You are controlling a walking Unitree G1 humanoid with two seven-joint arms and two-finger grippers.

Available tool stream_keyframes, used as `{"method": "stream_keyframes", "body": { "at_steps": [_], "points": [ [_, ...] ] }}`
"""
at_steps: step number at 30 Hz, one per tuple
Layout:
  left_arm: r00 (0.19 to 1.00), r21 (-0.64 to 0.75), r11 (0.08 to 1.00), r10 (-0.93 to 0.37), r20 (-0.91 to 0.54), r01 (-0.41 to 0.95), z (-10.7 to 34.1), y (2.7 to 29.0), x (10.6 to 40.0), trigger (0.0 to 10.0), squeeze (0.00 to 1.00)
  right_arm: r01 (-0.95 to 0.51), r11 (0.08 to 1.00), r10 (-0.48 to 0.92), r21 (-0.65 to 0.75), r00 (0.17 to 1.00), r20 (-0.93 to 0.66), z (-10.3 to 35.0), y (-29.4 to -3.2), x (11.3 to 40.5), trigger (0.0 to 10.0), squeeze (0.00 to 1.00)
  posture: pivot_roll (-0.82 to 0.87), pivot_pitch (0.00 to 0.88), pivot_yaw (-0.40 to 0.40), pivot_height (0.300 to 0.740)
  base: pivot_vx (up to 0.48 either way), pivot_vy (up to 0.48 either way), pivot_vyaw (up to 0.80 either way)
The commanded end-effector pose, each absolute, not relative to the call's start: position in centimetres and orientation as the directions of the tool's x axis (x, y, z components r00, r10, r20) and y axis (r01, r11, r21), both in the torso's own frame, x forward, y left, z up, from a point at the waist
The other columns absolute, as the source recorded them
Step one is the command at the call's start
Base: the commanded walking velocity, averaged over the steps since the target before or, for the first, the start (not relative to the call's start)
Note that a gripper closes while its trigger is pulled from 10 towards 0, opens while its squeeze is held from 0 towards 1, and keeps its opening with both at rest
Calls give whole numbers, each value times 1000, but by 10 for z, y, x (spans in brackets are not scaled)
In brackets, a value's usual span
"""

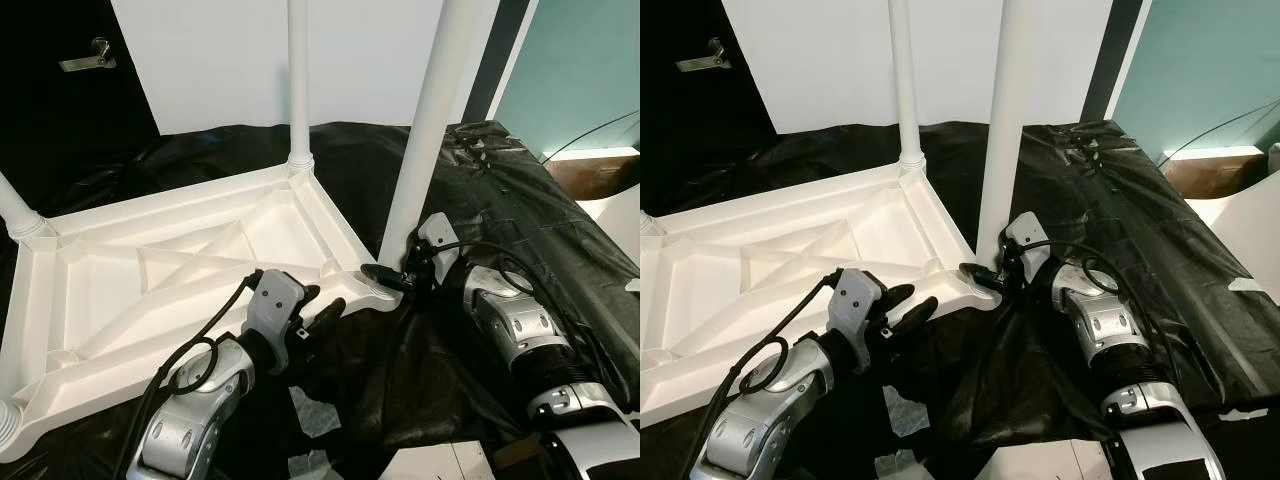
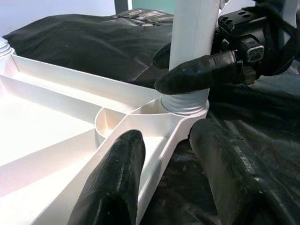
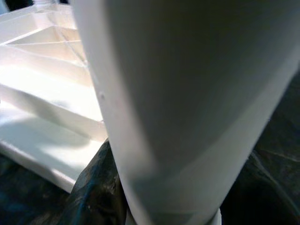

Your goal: Building children table

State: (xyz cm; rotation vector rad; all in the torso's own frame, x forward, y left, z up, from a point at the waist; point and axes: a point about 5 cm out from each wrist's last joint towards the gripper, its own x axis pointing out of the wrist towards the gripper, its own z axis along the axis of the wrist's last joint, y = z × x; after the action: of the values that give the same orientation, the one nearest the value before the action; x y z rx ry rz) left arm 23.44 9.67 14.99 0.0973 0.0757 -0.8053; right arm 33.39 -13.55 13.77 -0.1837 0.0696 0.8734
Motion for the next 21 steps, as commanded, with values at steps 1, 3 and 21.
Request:
{"method": "stream_keyframes", "body": {
  "at_steps": [1,3,21],
  "points": [
    [703,60,702,-702,-109,710,151,97,232,10000,0,-752,651,730,-98,657,-192,121,-132,329,10000,0,106,19,-18,740,0,0,0],
    [703,59,701,-703,-110,711,150,97,232,10000,0,-723,685,700,-93,688,-192,118,-130,327,10000,0,105,20,-16,740,0,0,0],
    [696,53,695,-709,-110,717,150,97,232,10000,0,-412,911,407,10,896,-178,102,-117,319,10000,0,90,19,-13,740,0,0,0]
  ]
}}
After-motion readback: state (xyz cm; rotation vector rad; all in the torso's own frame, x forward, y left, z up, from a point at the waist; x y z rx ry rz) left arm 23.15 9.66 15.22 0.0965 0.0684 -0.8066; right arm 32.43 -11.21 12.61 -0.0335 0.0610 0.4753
